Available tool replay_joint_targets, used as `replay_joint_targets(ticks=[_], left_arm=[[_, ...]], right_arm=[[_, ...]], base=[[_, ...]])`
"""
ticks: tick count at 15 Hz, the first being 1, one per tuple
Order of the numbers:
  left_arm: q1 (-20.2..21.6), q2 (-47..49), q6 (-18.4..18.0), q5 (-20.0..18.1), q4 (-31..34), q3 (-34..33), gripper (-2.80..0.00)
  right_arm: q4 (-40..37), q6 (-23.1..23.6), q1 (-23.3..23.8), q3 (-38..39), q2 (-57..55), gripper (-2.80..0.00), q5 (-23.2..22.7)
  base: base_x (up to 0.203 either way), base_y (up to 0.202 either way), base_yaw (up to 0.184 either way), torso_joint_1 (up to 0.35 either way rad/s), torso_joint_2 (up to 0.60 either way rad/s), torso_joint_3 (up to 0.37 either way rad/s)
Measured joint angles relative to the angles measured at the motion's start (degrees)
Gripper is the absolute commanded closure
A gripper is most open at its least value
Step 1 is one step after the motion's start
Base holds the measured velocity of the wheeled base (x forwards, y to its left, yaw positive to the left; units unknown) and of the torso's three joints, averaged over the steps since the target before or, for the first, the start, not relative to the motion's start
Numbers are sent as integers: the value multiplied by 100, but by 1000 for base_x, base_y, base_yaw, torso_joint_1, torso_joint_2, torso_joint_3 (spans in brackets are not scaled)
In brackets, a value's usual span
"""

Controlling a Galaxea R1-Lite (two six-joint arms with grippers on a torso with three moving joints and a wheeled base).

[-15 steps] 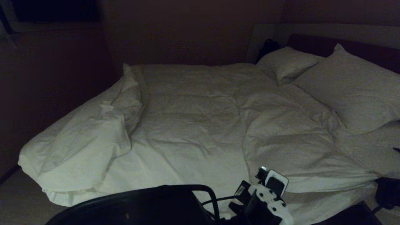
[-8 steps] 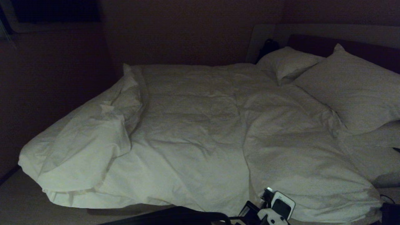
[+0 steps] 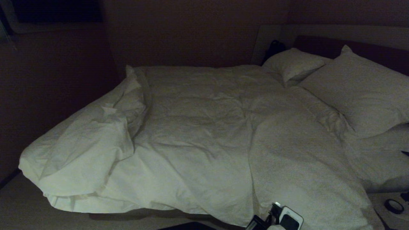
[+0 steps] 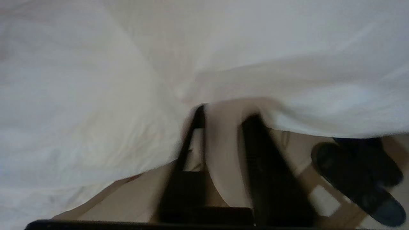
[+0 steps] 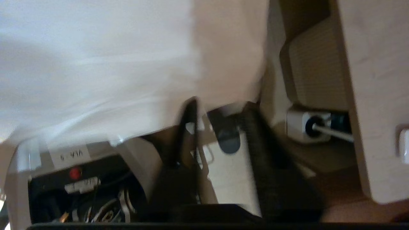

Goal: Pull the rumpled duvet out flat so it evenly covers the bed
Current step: Flatten the corners of the folded blanket

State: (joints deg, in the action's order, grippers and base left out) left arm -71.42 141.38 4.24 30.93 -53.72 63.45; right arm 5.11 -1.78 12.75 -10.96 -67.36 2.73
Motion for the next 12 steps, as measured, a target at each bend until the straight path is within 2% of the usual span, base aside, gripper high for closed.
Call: replay_joint_targets(ticks=[7, 11, 12], left_arm=[[-225, 24, -13, -48, 17, 41, -280], [-117, -163, -11, -54, 155, 245, -280], [-12, -251, -11, -56, 243, 321, -280]], right_arm=[[-163, -59, 0, -58, -86, -280, 106], [-162, -67, 4, -291, -146, -280, 104], [-180, -69, 6, -360, -198, 0, 106]], base=[[0, 0, 0, 0, 0, 0], [0, 0, 0, 0, 0, 0], [0, 0, 0, 0, 0, 0]])
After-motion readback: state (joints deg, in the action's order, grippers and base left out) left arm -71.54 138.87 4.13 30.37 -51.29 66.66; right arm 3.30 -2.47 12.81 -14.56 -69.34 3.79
